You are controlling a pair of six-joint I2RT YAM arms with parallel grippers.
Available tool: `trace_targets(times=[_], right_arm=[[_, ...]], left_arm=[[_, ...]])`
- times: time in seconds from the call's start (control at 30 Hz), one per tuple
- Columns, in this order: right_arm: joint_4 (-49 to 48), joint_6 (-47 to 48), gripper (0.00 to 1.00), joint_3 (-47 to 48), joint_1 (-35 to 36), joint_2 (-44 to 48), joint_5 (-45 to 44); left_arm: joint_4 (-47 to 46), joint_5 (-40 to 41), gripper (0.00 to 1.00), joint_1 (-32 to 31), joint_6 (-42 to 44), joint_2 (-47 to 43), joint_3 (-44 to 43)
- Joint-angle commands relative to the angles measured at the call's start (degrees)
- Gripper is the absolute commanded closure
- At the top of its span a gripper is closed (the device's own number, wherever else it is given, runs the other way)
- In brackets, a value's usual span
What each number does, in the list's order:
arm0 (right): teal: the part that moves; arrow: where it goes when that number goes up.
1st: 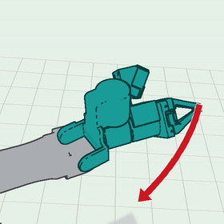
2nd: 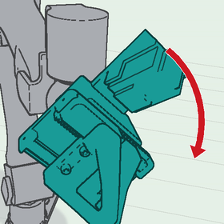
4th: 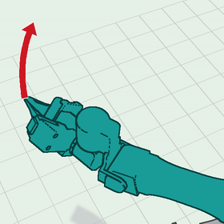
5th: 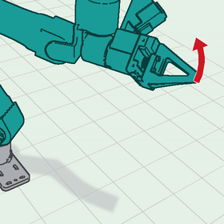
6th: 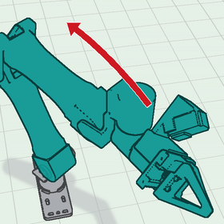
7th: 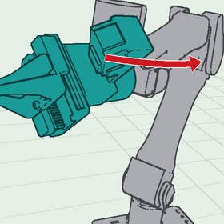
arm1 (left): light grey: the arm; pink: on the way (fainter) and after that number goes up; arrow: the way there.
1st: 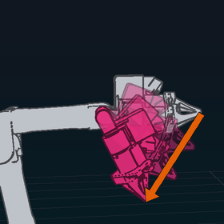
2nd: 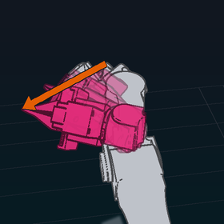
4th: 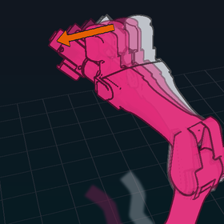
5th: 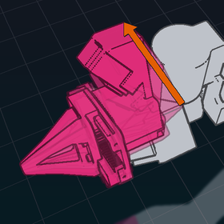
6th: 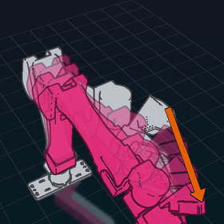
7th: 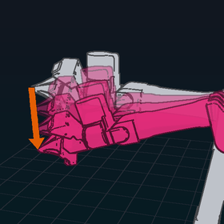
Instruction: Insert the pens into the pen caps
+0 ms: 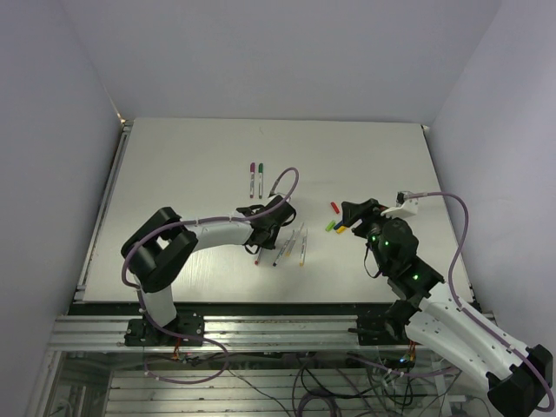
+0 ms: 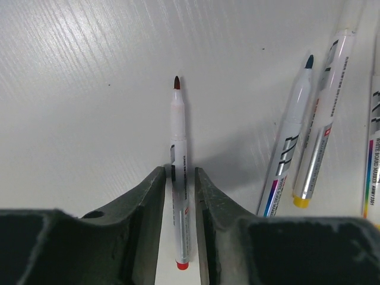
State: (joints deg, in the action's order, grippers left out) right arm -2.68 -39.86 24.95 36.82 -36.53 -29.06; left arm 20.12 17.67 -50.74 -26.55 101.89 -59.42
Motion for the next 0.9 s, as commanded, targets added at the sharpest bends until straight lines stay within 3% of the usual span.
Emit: trace_targets(times=[0.0, 0.5, 0.67, 0.77, 0.87], right_arm=[[-0.4, -0.3, 0.41, -0.3, -0.2, 0.0, -0.8], [-1.1, -0.4, 0.42, 0.1, -0.2, -0.7, -0.4], [-0.9, -0.6, 0.42, 0.0, -0.2, -0.5, -0.7], [-0.5, -0.5, 0.42, 0.0, -0.2, -0.7, -1.2], [0.9, -0.1, 0.42, 0.7, -0.3, -1.4, -2.3]], left_arm=[[2.6, -1.4, 0.62, -0.4, -0.1, -0.5, 0.3], [5.0, -1.2, 0.63, -0.5, -2.1, -1.7, 3.0], [4.8, -0.7, 0.74, -0.5, -1.9, -0.1, 2.7], [4.0, -0.9, 0.92, -0.6, -1.9, 1.2, 2.8], [2.9, -1.8, 0.93, -0.6, -1.6, 2.0, 3.4]])
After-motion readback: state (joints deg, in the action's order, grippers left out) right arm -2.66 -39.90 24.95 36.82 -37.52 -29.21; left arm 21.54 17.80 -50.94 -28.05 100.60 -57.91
